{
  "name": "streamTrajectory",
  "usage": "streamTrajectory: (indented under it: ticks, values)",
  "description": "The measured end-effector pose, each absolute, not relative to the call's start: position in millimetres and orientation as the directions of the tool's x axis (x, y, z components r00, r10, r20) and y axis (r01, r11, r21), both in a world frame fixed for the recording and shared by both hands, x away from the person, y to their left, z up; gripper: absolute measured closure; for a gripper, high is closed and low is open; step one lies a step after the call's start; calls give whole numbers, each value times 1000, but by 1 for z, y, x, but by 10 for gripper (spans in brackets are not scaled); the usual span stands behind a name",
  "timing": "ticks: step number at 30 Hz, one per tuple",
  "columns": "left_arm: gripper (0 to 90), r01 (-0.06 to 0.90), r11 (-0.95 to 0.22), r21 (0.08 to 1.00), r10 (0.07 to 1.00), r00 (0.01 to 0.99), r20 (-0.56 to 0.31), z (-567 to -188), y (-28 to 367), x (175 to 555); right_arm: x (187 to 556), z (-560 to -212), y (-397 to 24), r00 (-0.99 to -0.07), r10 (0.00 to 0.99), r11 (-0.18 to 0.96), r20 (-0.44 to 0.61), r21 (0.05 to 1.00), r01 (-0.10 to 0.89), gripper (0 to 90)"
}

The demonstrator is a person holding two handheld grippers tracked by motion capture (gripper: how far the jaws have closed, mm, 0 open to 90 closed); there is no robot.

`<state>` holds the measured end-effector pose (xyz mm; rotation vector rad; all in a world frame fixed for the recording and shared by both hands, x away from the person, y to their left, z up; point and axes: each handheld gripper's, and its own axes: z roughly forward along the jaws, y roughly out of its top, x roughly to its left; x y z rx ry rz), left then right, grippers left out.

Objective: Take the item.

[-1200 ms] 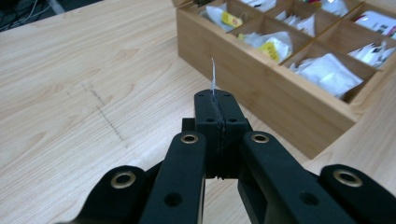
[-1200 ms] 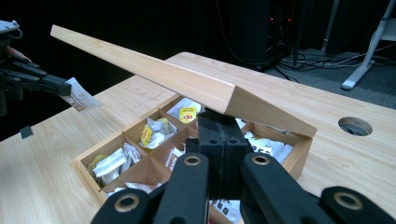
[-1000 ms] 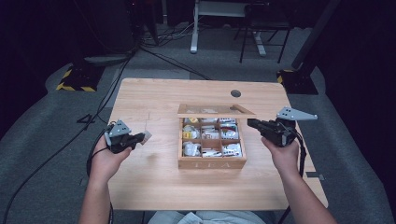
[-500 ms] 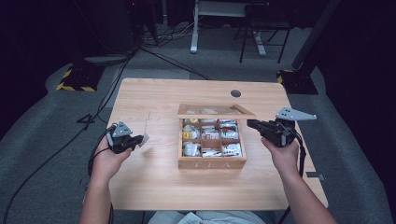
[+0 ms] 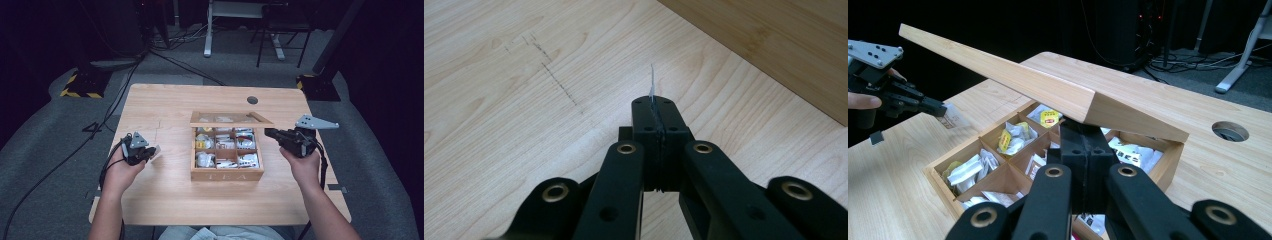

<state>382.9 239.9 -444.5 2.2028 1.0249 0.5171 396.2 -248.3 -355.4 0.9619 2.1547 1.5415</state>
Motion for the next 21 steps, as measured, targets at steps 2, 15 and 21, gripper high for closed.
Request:
streamTrajectory:
  ticks: [2, 15, 21]
  values:
    - [891, 528, -486, 696, 780, 622, 73, -446, 238, 383, 396, -355, -248, -722, 681, 190, 122, 923, 335, 899]
    - [748, 549, -455, 701, 761, 649, -14, -442, 231, 380, 396, -356, -248, -722, 681, 191, 121, 923, 335, 899]
    - [715, 545, -454, 705, 754, 656, -22, -439, 226, 378, 398, -357, -249, -722, 681, 192, 124, 921, 339, 899]
